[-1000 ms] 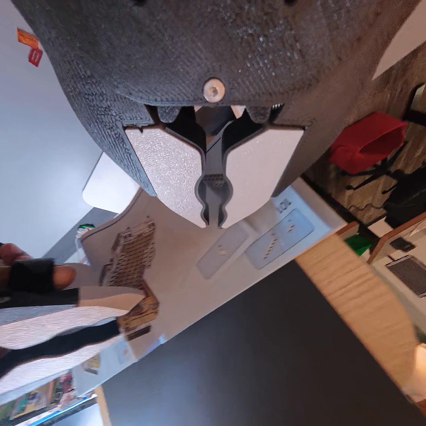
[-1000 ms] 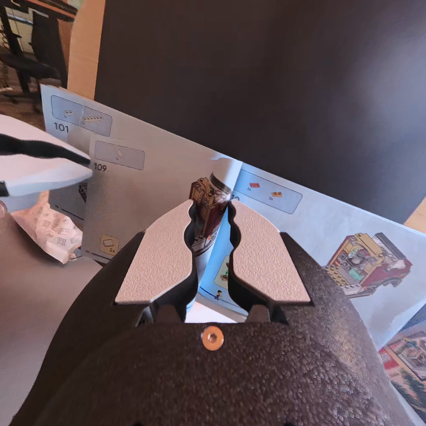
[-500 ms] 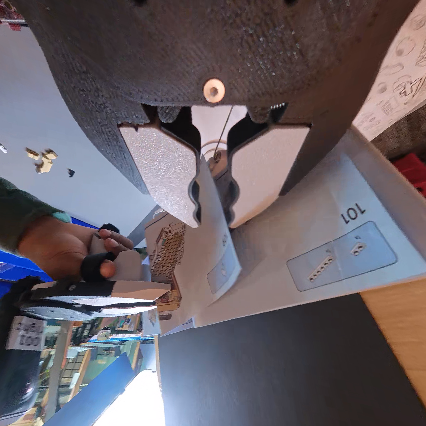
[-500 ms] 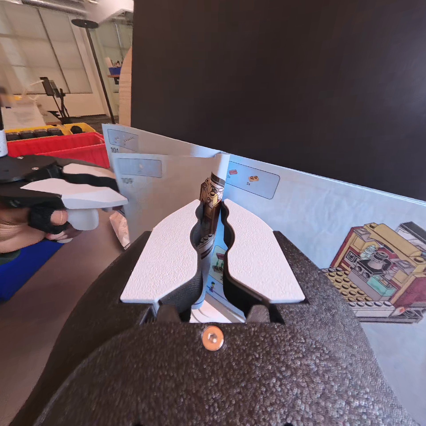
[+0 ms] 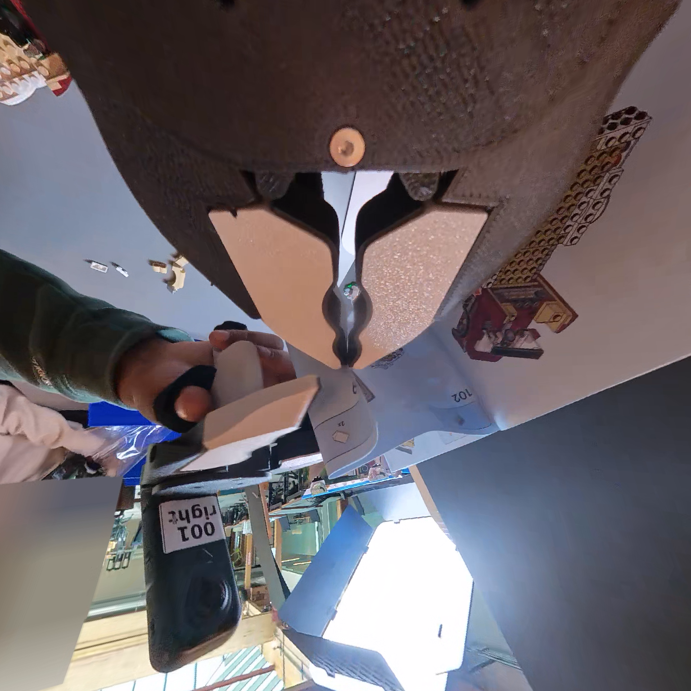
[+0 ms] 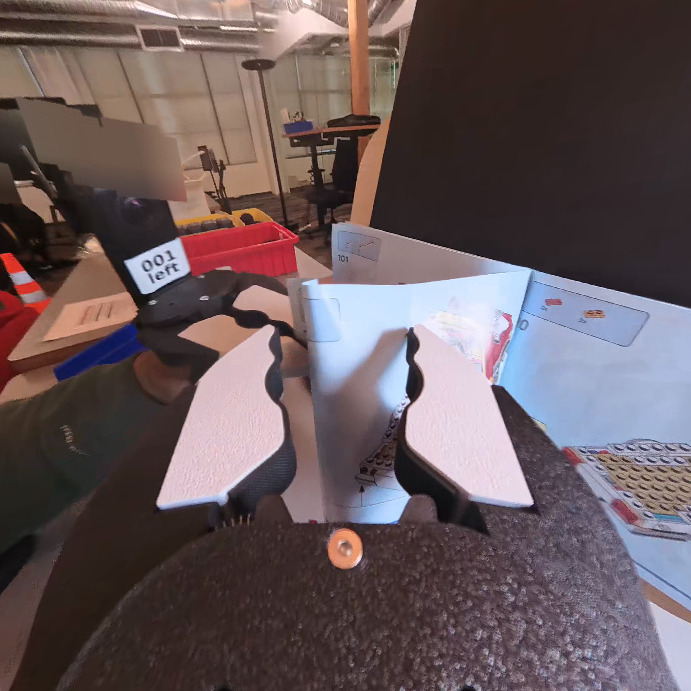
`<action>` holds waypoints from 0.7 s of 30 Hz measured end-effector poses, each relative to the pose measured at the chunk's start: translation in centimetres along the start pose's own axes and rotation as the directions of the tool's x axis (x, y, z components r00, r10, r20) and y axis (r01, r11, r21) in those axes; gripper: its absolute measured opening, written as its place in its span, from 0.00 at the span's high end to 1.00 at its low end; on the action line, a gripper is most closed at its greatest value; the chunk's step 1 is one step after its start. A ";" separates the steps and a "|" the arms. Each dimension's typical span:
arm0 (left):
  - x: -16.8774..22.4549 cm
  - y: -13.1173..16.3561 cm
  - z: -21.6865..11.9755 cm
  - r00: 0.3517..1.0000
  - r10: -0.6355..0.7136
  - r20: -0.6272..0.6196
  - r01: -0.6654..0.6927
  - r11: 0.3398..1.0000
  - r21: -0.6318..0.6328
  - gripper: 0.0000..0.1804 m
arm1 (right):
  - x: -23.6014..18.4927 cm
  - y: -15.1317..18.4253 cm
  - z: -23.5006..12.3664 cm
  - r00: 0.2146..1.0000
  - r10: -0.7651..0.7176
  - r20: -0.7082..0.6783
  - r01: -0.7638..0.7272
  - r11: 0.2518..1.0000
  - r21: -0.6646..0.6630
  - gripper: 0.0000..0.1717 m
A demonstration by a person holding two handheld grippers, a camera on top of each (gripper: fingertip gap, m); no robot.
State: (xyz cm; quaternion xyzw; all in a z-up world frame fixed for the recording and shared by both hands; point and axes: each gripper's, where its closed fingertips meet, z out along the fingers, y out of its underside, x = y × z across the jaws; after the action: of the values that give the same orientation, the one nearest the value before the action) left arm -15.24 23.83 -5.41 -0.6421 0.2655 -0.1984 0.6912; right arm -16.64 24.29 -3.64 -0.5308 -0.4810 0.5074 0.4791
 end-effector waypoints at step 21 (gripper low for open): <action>0.1 -1.8 1.2 0.938 -0.238 -0.251 0.274 0.955 0.115 0.86 | 0.9 0.4 -3.3 0.977 0.029 0.212 -0.030 1.000 0.006 0.90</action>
State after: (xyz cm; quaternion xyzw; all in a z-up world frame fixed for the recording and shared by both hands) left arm -14.25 24.55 -3.56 -0.5901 0.2437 -0.3804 0.6691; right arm -13.28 25.06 -4.03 -0.4788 -0.5191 0.5701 0.4199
